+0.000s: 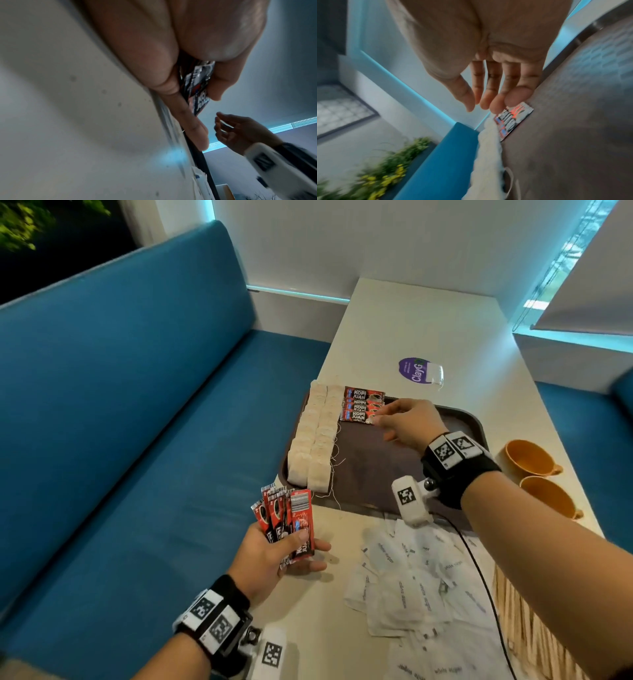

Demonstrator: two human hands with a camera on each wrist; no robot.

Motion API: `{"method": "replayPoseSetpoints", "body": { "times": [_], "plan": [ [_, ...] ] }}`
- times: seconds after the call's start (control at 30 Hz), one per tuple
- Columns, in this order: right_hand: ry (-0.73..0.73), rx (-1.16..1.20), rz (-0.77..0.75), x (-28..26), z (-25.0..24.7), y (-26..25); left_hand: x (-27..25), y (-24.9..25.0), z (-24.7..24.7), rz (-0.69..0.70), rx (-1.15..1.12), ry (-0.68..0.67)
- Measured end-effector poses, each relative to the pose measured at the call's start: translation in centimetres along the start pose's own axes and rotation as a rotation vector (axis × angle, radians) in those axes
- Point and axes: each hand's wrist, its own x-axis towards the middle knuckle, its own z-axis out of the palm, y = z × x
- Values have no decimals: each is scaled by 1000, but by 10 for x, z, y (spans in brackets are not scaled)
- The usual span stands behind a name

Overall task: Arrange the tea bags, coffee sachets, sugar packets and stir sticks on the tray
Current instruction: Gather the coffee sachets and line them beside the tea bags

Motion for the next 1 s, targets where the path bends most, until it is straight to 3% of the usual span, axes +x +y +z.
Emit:
{"method": "replayPoseSetpoints", "body": {
  "times": [0.13,0.3,0.53,0.7,0.8,1.0],
  "plan": [
    [-202,130,-51,-77,16,4,-3,0,1,-14,17,-2],
    [-410,6,-22,-152,44,29,-12,5,8,19,12,14],
    [-319,120,-13,-184,61,55,-12,3,10,44,107,43],
    [-100,347,-89,-189,54,58,-5,-1,5,47,-13,6],
    [-151,480,-107,-192,50,55,-1,-2,2,15,-92,6],
    [-264,507,-27,-198,63,61,-2,-4,1,69,-100,27]
  ]
}}
